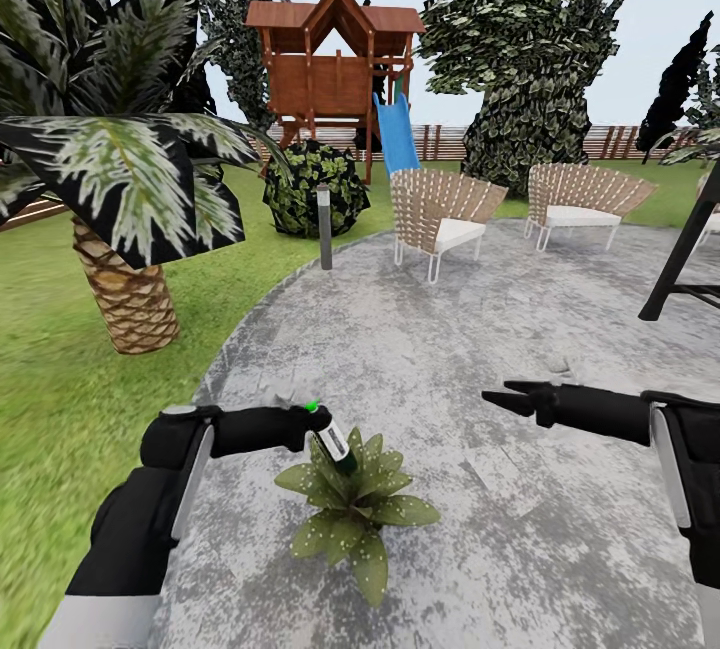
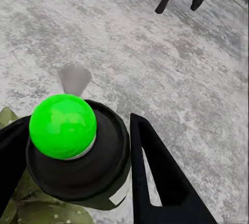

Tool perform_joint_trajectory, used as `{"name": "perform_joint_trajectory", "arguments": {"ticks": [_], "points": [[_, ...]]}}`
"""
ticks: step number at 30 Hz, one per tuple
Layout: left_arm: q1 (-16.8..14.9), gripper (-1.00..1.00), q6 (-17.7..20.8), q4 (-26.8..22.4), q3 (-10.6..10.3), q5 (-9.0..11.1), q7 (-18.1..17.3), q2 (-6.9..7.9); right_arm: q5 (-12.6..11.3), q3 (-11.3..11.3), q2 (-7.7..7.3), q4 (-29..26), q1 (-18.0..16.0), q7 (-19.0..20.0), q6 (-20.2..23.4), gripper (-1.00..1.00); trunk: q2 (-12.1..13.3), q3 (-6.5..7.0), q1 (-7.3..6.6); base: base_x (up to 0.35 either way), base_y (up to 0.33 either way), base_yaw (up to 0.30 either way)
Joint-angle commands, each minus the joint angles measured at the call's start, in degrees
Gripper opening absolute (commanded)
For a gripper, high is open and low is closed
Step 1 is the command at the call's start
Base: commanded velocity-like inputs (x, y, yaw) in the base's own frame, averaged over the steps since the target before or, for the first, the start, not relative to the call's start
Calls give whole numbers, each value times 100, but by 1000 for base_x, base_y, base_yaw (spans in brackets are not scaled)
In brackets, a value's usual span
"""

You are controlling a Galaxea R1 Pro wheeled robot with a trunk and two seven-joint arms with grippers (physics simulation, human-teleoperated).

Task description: Pick up the pesticide atomizer in the garden and spray insectifuge to fully cover both potted plants in the garden.

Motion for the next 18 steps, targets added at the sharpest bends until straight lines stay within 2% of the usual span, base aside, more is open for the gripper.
{"name": "perform_joint_trajectory", "arguments": {"ticks": [1,4,5,7,11,13,14,16,18], "points": [[-22,-100,-166,-6,-43,-85,-325,6,56,6,-1,-2,-5,299,9,100,-2,-6,-1,0,0,0],[-96,-100,-910,98,-180,-150,-1227,28,93,211,-3,-1,-5,649,-104,100,-2,-6,-1,0,0,0],[-191,-100,-1196,370,-214,-187,-1571,41,102,360,-3,-1,-5,706,-133,100,-2,-6,-1,0,0,0],[-354,-100,-1403,810,-301,-314,-1894,50,108,522,-3,-1,-1,745,-160,100,-2,-6,-1,0,0,0],[-487,-100,-1674,1139,-578,-721,-2191,63,114,741,0,-2,7,769,-306,100,-2,-6,-1,0,0,0],[-554,-100,-1961,1237,-928,-815,-2330,57,112,786,9,-1,17,778,-340,100,-2,-6,-1,0,0,0],[-590,-100,-2038,1280,-1172,-867,-2364,61,113,869,11,-1,34,778,-357,100,-2,-6,-1,0,0,0],[-587,-100,-2100,1308,-1164,-930,-2297,-6,47,888,77,-10,45,713,-366,100,-2,-6,-1,0,0,0],[-570,-100,-2165,1285,-1142,-995,-2327,-4,33,887,142,-10,44,649,-366,100,-2,-6,-1,0,0,0]]}}
